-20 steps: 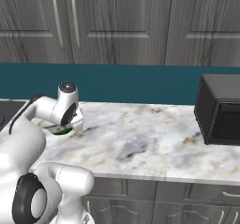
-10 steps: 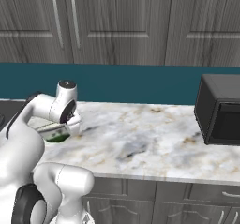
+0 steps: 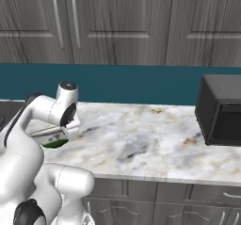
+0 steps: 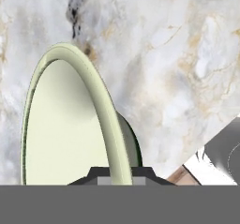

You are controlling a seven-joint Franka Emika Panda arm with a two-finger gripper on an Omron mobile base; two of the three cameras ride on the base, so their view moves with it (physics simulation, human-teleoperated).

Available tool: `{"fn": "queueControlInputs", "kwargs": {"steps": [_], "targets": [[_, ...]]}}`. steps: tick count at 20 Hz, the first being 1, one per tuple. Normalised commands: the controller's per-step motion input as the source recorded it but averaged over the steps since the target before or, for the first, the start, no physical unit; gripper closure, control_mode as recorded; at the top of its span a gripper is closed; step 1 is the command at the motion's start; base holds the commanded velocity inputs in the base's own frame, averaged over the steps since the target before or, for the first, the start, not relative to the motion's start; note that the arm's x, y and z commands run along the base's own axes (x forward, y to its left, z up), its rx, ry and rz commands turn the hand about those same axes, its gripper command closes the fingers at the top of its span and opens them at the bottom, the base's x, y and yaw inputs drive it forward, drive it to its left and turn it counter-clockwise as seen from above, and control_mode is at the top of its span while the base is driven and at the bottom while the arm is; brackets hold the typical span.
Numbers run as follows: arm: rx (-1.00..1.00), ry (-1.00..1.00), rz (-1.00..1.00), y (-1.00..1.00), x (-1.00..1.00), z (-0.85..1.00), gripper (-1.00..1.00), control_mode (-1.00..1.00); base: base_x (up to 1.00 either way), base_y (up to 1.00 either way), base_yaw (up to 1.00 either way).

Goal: Pick the cup and bowl from the counter and place them on the counter next to the sink.

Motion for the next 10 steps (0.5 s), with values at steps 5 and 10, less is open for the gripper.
{"fn": "queueControlInputs", "kwargs": {"steps": [5,10], "targets": [[0.09,0.00,0.00,-0.27,-0.46,0.10,1.00,-1.00,0.00,0.00,0.00],[0.06,0.00,0.04,-0.13,-0.39,0.20,1.00,-1.00,0.00,0.00,0.00]]}}
